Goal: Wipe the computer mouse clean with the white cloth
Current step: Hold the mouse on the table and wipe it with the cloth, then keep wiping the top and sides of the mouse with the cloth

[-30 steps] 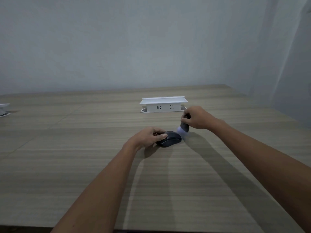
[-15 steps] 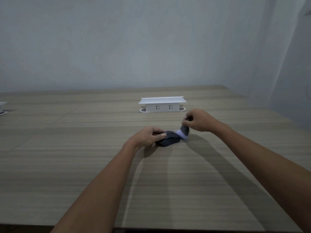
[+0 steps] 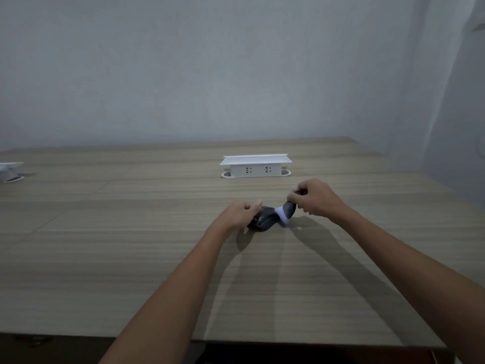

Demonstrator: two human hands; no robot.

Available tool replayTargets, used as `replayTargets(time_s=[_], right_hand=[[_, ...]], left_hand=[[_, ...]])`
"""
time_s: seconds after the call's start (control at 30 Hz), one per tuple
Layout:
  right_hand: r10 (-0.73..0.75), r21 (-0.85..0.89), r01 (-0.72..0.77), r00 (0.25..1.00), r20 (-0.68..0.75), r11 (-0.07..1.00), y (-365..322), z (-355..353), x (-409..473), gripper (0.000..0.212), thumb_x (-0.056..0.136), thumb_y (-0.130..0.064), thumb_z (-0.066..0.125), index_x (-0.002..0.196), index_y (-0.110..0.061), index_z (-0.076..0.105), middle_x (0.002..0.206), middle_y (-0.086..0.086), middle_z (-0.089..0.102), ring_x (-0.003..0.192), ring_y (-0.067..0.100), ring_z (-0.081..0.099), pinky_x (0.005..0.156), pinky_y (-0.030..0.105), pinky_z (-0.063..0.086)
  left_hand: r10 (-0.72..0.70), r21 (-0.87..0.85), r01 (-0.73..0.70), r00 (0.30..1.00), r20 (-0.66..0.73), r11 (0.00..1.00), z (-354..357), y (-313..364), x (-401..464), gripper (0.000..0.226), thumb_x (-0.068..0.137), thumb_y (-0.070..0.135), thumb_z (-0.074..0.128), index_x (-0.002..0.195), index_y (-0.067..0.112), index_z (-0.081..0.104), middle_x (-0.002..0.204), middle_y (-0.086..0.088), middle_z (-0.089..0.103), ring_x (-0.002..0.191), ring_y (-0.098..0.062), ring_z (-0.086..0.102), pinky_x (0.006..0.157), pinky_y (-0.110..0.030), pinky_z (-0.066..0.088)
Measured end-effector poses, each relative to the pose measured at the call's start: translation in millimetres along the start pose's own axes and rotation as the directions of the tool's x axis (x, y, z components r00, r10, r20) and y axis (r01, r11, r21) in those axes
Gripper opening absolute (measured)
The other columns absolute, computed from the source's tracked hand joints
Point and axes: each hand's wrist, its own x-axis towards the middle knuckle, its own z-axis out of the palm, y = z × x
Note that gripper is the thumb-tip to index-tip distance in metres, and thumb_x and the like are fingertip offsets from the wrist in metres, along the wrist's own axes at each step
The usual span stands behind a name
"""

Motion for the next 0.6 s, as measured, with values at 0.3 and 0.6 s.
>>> replayTargets(time_s=[0.3, 0.6], right_hand=[[0.022, 0.033, -0.022, 1.0, -0.009, 0.999, -2.7, 7.3, 4.8, 0.023, 0.087, -0.022, 0.064, 0.08, -0.001, 0.072, 0.068, 0.004, 0.068, 0.056, 0.015, 0.06, 0.067, 0.038, 0.057], [-0.09, 0.007, 0.089, 0.995, 0.044, 0.996, -12.5, -5.8, 10.2, 0.009, 0.086, -0.019, 0.067, 0.08, -0.015, 0.073, 0.063, -0.011, 0.059, 0.055, 0.006, 0.056, 0.065, 0.026, 0.048]], left_hand=[[-0.098, -0.185, 0.105, 0.994, 0.05, 0.977, 0.6, 16.1, -9.1, 0.036, 0.103, 0.031, 0.044, 0.085, 0.005, 0.06, 0.085, -0.018, 0.063, 0.075, -0.027, 0.06, 0.089, -0.042, 0.056], [-0.039, 0.068, 0.035, 0.997, 0.071, 0.997, -18.3, 16.4, 2.7, 0.038, 0.092, 0.008, 0.063, 0.126, -0.008, 0.058, 0.107, -0.018, 0.071, 0.092, -0.028, 0.071, 0.091, -0.041, 0.059]])
